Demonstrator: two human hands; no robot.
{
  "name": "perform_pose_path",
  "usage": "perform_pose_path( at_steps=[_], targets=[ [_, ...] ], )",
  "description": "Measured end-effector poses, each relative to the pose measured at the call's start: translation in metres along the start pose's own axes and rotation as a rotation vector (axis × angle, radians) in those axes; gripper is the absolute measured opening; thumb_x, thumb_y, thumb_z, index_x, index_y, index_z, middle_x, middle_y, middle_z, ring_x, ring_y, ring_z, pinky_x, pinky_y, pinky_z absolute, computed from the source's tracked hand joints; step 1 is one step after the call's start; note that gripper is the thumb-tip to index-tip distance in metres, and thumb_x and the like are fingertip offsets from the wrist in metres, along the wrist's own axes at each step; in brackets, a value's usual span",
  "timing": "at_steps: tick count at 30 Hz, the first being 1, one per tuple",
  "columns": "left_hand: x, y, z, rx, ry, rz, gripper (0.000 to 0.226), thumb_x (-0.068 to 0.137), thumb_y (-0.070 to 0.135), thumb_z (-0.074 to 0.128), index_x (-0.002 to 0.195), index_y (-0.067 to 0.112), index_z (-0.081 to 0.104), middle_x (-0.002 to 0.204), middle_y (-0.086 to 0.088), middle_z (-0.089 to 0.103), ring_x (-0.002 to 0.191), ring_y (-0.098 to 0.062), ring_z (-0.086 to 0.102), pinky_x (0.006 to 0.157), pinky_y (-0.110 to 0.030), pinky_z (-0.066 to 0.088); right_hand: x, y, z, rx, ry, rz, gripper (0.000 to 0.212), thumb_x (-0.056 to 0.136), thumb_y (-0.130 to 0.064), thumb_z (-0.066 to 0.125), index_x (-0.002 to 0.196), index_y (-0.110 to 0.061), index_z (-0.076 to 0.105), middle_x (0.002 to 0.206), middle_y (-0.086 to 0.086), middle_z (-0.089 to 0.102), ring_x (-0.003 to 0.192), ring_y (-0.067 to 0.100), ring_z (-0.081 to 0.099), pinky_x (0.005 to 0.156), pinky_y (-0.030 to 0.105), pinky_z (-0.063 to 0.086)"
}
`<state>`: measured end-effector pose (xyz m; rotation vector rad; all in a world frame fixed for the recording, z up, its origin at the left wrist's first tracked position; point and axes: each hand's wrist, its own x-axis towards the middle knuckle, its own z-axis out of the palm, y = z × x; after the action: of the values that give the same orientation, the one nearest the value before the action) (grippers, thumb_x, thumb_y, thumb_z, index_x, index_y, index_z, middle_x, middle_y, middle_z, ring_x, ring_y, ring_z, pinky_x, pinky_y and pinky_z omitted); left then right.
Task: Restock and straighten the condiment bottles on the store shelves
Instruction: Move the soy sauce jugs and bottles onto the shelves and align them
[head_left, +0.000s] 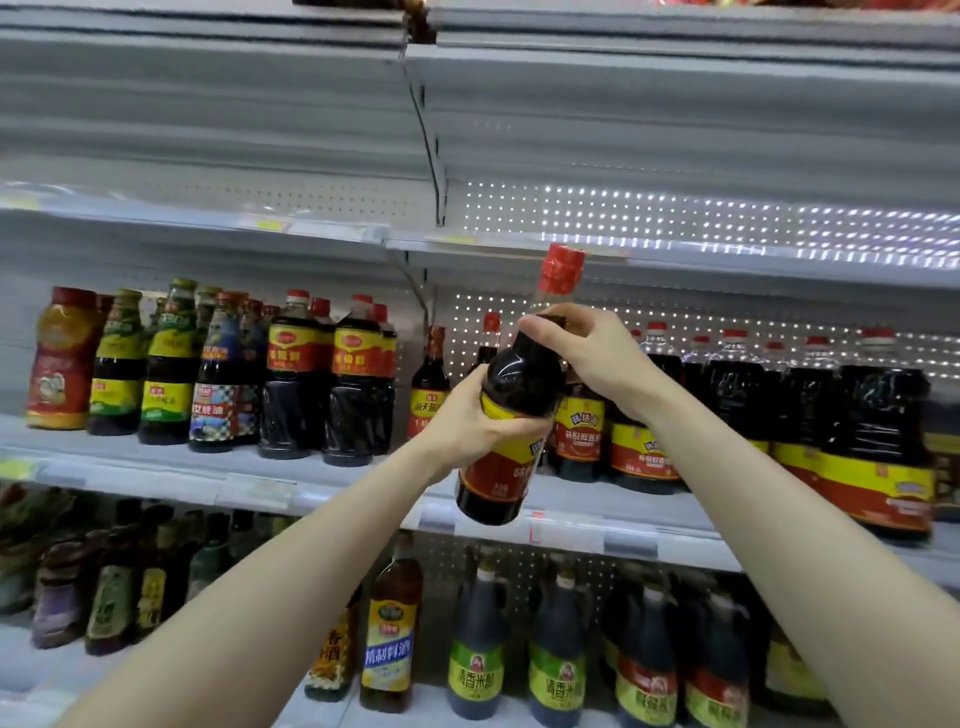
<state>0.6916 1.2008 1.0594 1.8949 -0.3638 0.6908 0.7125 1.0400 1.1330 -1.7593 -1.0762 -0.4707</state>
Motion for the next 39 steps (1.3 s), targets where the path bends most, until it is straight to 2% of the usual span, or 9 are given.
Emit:
perform_pose_path(
  at_steps=[4,8,14,20,25,28,30,35,39],
  targets=[
    [0.04,-0.009,0.014,-0.016,0.022,0.04,0.062,0.068,0.029,0.085,0.122,0.028,0.054,0.113,0.008,0.067,0.107,-0.009,0.062,0.099,-0.042,0.048,0.028,0.021,-0.014,-0.027,0.027,-0.034,0.015,0.088,-0.041,0.065,0.091,-0.027,0.066,0.089,-0.011,0.069,0.077,-0.006,0.064,0.06,0.007,0.045],
    [0.075,-0.023,0.027,-0.012,0.01,0.064,0.06,0.069,0.028,0.085,0.12,0.029,0.055,0.111,0.009,0.068,0.103,-0.007,0.063,0.093,-0.034,0.049,0.056,0.057,-0.027,-0.038,0.028,-0.035,0.027,0.086,-0.045,0.066,0.101,-0.024,0.068,0.097,-0.008,0.07,0.091,0.003,0.065,0.068,0.014,0.047],
    [0.116,-0.053,0.04,-0.029,0.023,0.051,0.054,0.074,0.02,0.082,0.121,0.024,0.056,0.108,0.007,0.069,0.096,-0.004,0.066,0.074,-0.016,0.049,0.087,0.102,-0.033,0.022,-0.064,-0.015,0.022,0.087,-0.034,0.069,0.106,-0.023,0.065,0.099,-0.008,0.069,0.089,0.0,0.065,0.062,0.008,0.047],
    [0.142,-0.081,0.047,-0.028,-0.028,-0.019,0.045,0.076,0.023,0.08,0.114,0.026,0.056,0.107,0.004,0.069,0.098,-0.01,0.066,0.079,-0.024,0.051,0.109,0.14,-0.033,0.023,-0.111,0.014,0.013,0.09,-0.035,0.065,0.102,-0.03,0.065,0.101,-0.008,0.071,0.095,0.007,0.067,0.078,0.022,0.053],
    [0.15,-0.096,0.046,-0.07,-0.067,-0.077,0.044,0.079,0.027,0.076,0.118,0.022,0.055,0.107,0.001,0.069,0.097,-0.013,0.067,0.08,-0.026,0.054,0.119,0.16,-0.025,-0.003,-0.084,0.051,0.015,0.089,-0.041,0.066,0.094,-0.028,0.068,0.089,-0.009,0.073,0.083,0.006,0.069,0.069,0.02,0.05],
    [0.156,-0.102,0.044,-0.109,-0.101,-0.097,0.039,0.083,0.023,0.073,0.117,0.02,0.055,0.104,0.001,0.069,0.092,-0.011,0.068,0.071,-0.02,0.053,0.126,0.165,-0.021,-0.013,-0.068,0.082,0.024,0.087,-0.044,0.067,0.104,-0.026,0.067,0.093,-0.007,0.073,0.086,0.008,0.07,0.07,0.024,0.052],
    [0.16,-0.106,0.044,-0.141,-0.122,-0.117,0.037,0.084,0.021,0.072,0.118,0.018,0.056,0.104,-0.001,0.07,0.089,-0.009,0.069,0.066,-0.017,0.053,0.128,0.167,-0.02,-0.018,-0.065,0.099,0.02,0.087,-0.043,0.066,0.101,-0.029,0.067,0.094,-0.006,0.074,0.085,0.008,0.07,0.067,0.024,0.054],
    [0.167,-0.118,0.043,-0.205,-0.185,-0.151,0.037,0.08,0.025,0.072,0.114,0.019,0.06,0.104,-0.004,0.072,0.092,-0.016,0.071,0.074,-0.025,0.056,0.124,0.174,-0.018,0.012,-0.053,0.137,0.004,0.09,-0.037,0.065,0.092,-0.034,0.064,0.088,-0.015,0.071,0.082,0.003,0.068,0.064,0.015,0.051],
    [0.17,-0.124,0.042,-0.222,-0.229,-0.187,0.055,0.07,0.038,0.072,0.119,0.016,0.059,0.109,-0.005,0.072,0.1,-0.02,0.069,0.083,-0.033,0.055,0.118,0.185,-0.013,0.075,-0.05,0.162,0.014,0.094,-0.027,0.061,0.088,-0.039,0.056,0.085,-0.025,0.061,0.081,-0.008,0.061,0.063,0.01,0.049]
  ],
)
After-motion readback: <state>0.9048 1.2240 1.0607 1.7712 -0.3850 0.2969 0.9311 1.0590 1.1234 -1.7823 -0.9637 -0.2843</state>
